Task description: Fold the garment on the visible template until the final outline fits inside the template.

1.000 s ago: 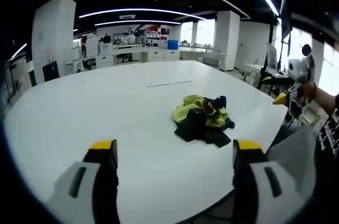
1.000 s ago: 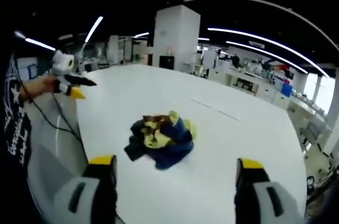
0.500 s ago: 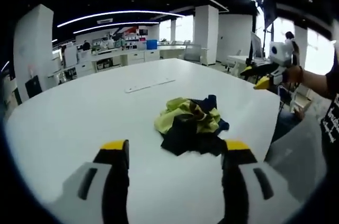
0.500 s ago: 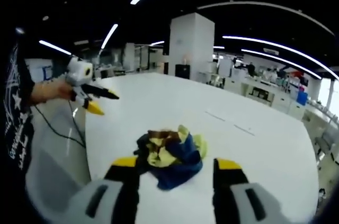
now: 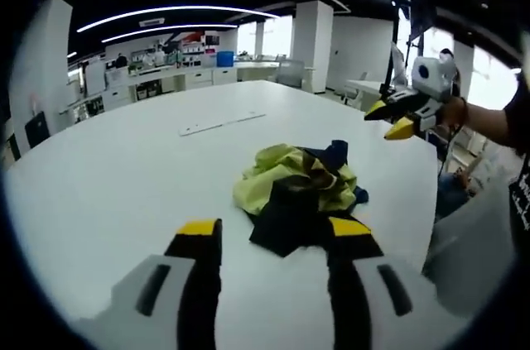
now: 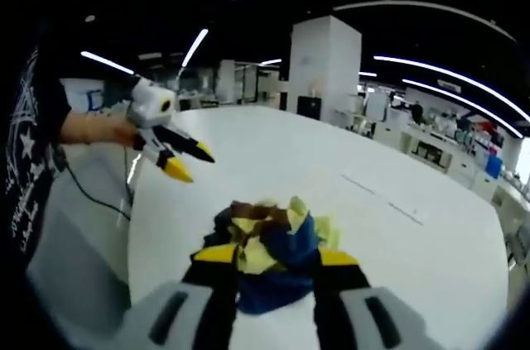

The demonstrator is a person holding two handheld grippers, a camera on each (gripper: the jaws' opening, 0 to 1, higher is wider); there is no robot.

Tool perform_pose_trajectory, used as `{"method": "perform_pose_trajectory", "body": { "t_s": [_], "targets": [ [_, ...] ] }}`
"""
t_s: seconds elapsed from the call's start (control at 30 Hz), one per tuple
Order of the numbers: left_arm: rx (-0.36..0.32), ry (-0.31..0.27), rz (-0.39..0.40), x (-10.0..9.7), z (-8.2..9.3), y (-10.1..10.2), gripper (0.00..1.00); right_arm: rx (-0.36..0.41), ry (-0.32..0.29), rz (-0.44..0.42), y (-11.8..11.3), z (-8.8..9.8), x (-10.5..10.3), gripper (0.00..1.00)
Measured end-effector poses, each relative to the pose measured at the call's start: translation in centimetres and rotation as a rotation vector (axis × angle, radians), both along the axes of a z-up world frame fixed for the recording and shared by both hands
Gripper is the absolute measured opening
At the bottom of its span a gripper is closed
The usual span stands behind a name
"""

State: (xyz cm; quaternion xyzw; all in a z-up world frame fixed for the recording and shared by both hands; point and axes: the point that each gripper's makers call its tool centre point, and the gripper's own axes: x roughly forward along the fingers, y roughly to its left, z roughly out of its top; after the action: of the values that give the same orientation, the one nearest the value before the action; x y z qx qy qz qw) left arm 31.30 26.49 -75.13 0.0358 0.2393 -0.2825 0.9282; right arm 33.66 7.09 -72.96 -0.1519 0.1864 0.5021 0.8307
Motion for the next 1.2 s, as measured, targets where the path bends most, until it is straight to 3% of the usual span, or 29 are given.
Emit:
{"method": "perform_pose_trajectory", "body": {
  "t_s": [0.53,0.7,1.2],
  "targets": [
    [0.021,0.106,-0.068,2.8,-4.9,-1.2,0.36,-0.033,0.042,0.069,1.7,-2.7,1.8,0.16],
    [0.019,0.131,-0.085,3.7,-6.2,-1.5,0.33,-0.074,0.049,0.083,1.9,-4.0,1.9,0.14],
    [0.011,0.178,-0.163,3.2,-8.2,-2.8,0.25,-0.142,0.085,0.082,1.0,-6.5,2.0,0.01]
  ]
}}
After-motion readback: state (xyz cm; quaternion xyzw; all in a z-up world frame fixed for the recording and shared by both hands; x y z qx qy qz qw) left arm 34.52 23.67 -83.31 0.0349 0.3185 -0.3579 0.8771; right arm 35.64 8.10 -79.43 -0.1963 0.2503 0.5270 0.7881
